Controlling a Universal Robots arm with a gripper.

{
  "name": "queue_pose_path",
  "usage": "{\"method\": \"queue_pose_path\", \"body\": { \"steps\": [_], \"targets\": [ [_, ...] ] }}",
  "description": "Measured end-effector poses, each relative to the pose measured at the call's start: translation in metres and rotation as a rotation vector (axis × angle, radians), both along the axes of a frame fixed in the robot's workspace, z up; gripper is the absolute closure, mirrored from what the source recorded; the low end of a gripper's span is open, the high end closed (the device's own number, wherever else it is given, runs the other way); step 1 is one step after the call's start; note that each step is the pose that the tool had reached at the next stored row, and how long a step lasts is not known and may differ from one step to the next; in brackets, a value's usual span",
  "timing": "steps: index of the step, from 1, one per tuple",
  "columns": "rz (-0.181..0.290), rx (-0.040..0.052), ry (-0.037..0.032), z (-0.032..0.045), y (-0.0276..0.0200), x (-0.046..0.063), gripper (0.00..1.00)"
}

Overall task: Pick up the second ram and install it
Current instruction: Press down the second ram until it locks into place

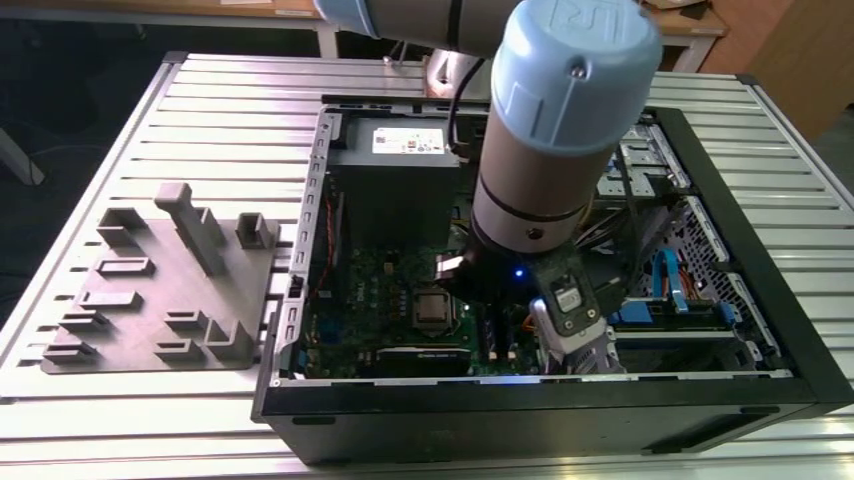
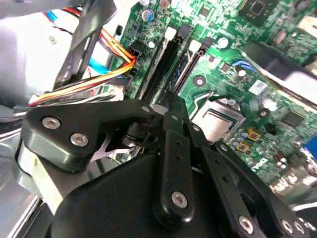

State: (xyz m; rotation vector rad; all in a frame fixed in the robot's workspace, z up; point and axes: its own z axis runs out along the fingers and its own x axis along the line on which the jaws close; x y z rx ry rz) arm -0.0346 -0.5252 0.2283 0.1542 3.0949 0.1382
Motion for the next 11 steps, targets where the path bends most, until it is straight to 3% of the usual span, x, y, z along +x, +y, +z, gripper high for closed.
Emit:
{"method": "queue_pose_path", "body": {
  "steps": [6, 11],
  "targets": [
    [0.0, -0.0005, 0.0002, 0.0192, -0.0001, 0.0, 0.93],
    [0.0, -0.0001, 0.0002, 0.0195, 0.0002, 0.0, 0.93]
  ]
}}
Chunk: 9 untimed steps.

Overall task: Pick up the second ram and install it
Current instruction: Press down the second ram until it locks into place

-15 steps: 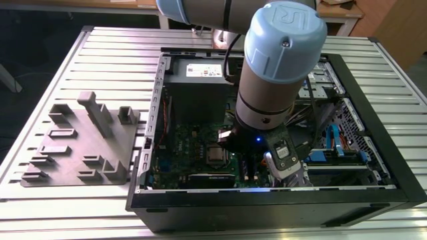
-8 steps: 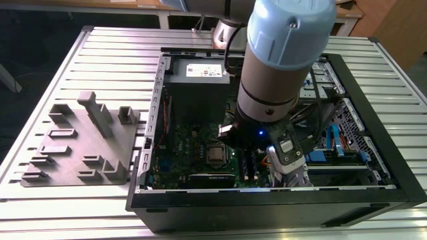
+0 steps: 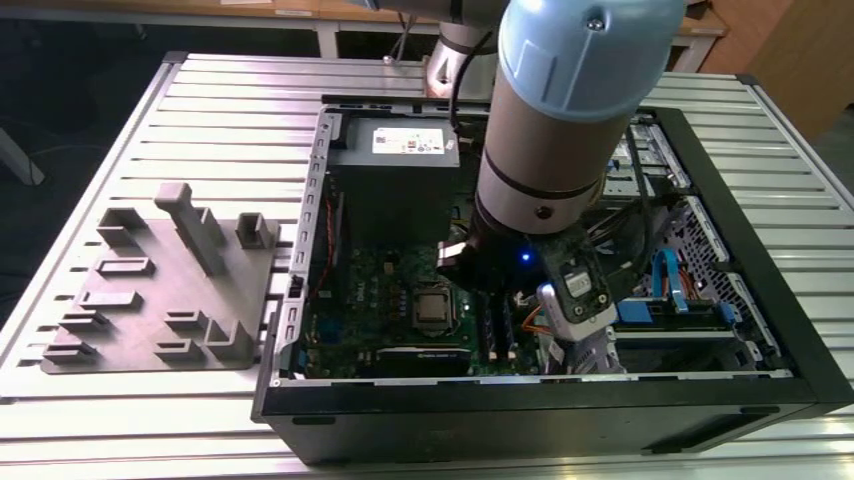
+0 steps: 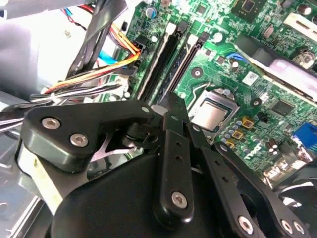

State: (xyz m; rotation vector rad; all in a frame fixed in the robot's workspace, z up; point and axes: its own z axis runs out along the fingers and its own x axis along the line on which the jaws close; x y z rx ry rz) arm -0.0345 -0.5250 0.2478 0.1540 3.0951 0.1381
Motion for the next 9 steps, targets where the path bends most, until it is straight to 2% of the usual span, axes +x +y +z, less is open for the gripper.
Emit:
{"method": "queue_pose_path", "body": {
  "steps": [3, 9],
  "targets": [
    [0.0, 0.0013, 0.0, -0.0004, 0.0048, 0.0, 0.93],
    [0.0, 0.0016, -0.0001, -0.0012, 0.0211, -0.001, 0.93]
  ]
}}
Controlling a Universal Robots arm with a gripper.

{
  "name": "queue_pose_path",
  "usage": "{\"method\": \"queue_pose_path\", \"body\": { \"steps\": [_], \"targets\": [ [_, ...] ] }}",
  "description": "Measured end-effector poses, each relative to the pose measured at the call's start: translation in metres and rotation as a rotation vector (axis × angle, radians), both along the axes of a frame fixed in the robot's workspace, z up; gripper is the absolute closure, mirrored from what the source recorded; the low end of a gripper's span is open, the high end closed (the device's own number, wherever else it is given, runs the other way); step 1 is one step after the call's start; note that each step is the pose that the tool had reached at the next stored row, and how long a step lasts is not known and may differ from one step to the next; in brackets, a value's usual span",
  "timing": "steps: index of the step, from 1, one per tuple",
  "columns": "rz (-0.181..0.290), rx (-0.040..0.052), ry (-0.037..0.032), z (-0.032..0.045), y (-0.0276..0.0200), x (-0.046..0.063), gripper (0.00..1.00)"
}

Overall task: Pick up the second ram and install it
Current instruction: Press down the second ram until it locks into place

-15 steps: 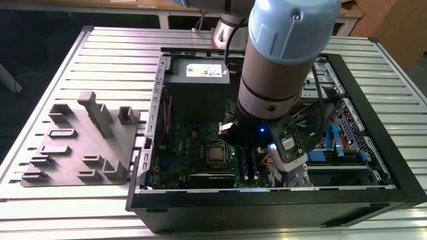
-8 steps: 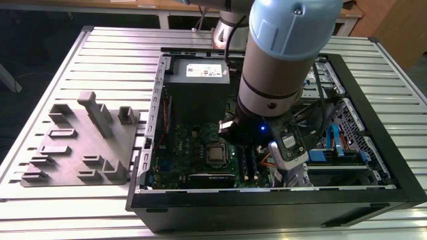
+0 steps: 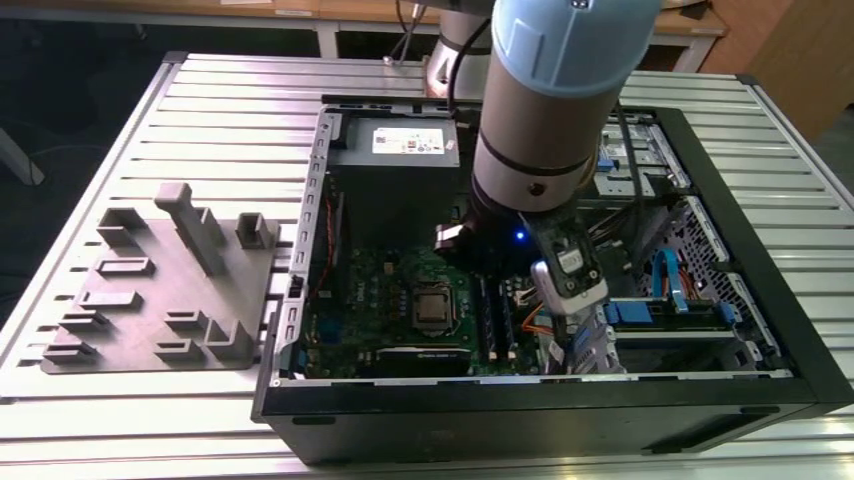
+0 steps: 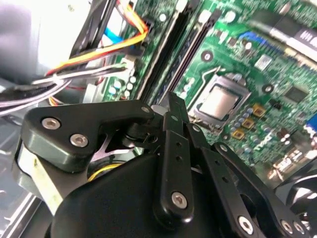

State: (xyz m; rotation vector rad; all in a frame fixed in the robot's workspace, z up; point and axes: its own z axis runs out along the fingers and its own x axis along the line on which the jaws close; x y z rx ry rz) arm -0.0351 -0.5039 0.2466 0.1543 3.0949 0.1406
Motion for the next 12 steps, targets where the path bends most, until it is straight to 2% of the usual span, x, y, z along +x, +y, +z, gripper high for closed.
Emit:
{"method": "queue_pose_path", "body": {
  "steps": [2, 5, 12],
  "targets": [
    [0.0, 0.0001, 0.0, 0.0, 0.0021, 0.0001, 0.93],
    [0.0, -0.0003, 0.0001, 0.0034, 0.002, 0.0, 0.93],
    [0.0, -0.0001, 0.0001, 0.0037, 0.0021, 0.0, 0.93]
  ]
}}
